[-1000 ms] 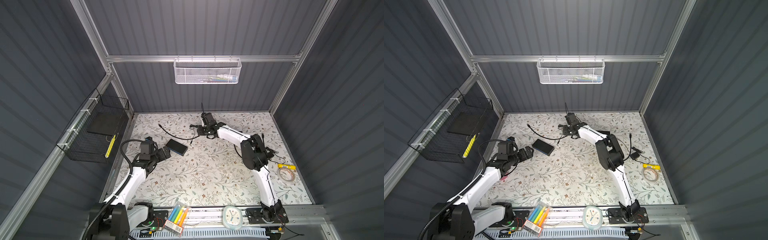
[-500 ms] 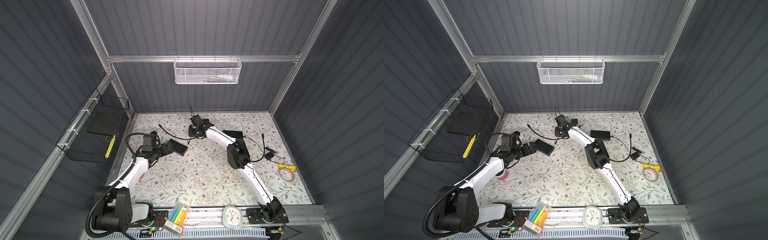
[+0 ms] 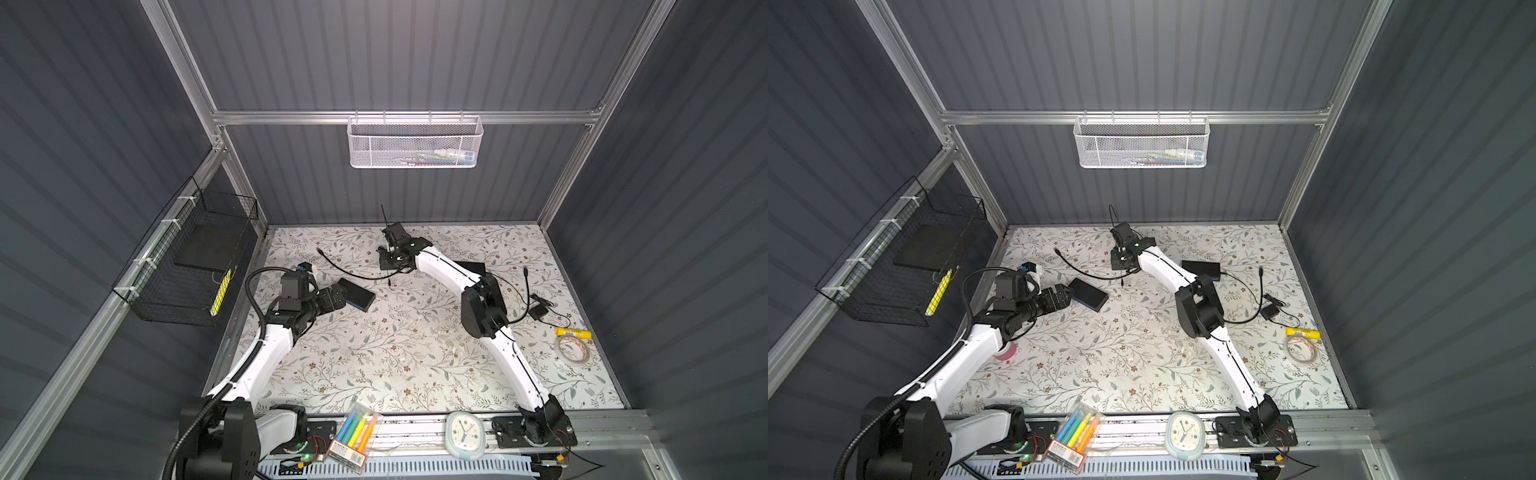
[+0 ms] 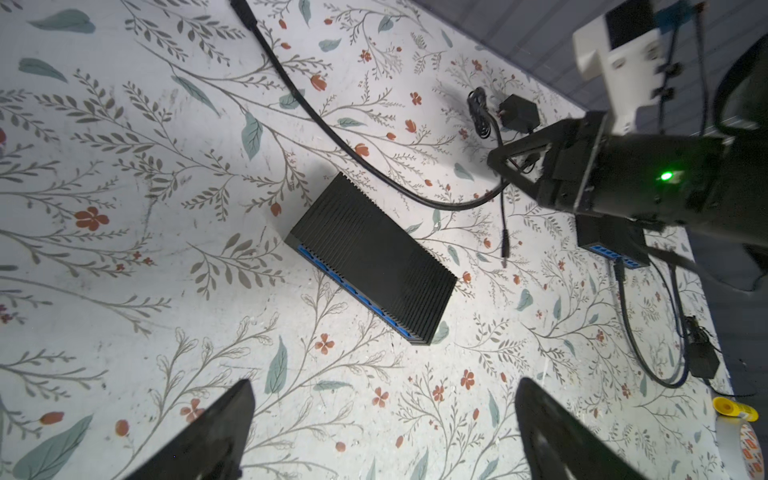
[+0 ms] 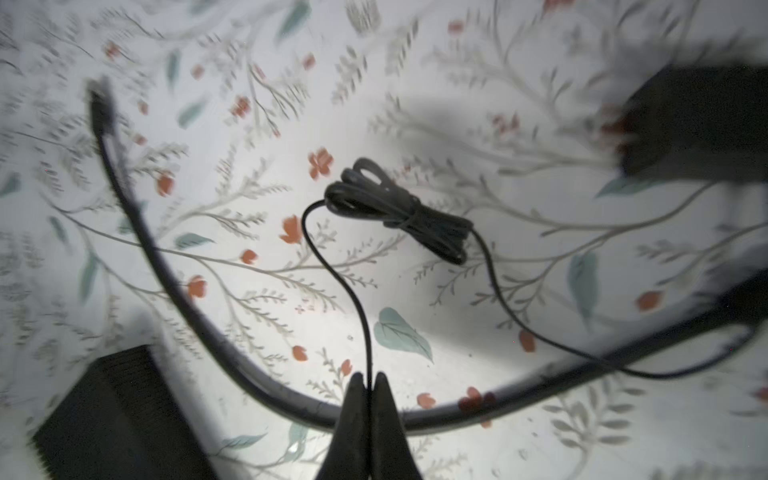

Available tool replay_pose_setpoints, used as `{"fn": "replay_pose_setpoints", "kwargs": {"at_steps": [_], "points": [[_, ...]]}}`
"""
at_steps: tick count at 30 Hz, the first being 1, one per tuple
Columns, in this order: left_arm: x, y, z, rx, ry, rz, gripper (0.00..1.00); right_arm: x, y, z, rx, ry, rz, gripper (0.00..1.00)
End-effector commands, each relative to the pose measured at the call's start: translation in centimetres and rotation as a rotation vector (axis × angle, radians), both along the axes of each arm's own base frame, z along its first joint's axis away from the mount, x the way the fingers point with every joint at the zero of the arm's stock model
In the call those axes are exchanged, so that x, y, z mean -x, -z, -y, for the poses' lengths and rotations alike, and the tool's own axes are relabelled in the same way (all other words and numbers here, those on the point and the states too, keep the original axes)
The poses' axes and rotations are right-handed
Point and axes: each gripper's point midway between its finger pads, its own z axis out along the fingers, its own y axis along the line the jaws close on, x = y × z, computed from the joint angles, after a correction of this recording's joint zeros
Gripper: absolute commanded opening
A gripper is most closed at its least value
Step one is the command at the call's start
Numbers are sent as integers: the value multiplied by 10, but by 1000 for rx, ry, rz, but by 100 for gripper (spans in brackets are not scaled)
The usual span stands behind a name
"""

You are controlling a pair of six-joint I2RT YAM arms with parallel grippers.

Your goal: Insert the plug into the switch port

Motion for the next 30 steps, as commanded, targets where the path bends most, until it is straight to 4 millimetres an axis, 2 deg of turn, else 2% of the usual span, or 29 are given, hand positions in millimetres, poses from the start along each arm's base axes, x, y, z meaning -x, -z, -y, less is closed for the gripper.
{"fn": "replay_pose_setpoints", "kwargs": {"at_steps": [1, 3, 5, 7, 11, 16, 18, 21, 24, 26, 27, 30], "points": [[6, -5, 0, 25, -2, 19, 97, -7, -148, 22, -48, -46, 271, 0], [7, -10, 1, 40, -7, 36, 97, 3, -186, 40, -36, -58, 330, 0], [7, -14, 2, 50, -6, 46, 97, 15, -216, 57, -14, -64, 388, 0], [6, -18, 3, 59, -4, 58, 96, 28, -238, 73, 6, -69, 429, 0], [7, -23, 5, 63, 1, 70, 96, 56, -272, 105, 18, -56, 491, 0], [6, -30, 12, 67, 24, 81, 95, 88, -297, 136, 23, -29, 544, 0], [5, -31, 19, 64, 43, 85, 95, 99, -297, 145, 19, -20, 543, 0], [5, -31, 34, 56, 89, 89, 95, 110, -278, 156, 23, 4, 511, 0], [6, -30, 55, 43, 154, 90, 95, 116, -248, 164, -5, 44, 457, 0], [5, -27, 67, 50, 191, 86, 95, 118, -217, 168, -28, 80, 396, 0], [5, -28, 72, 62, 209, 91, 95, 116, -211, 168, -56, 102, 393, 0], [8, -30, 89, 101, 276, 108, 93, 113, -170, 171, -105, 193, 325, 0]]}}
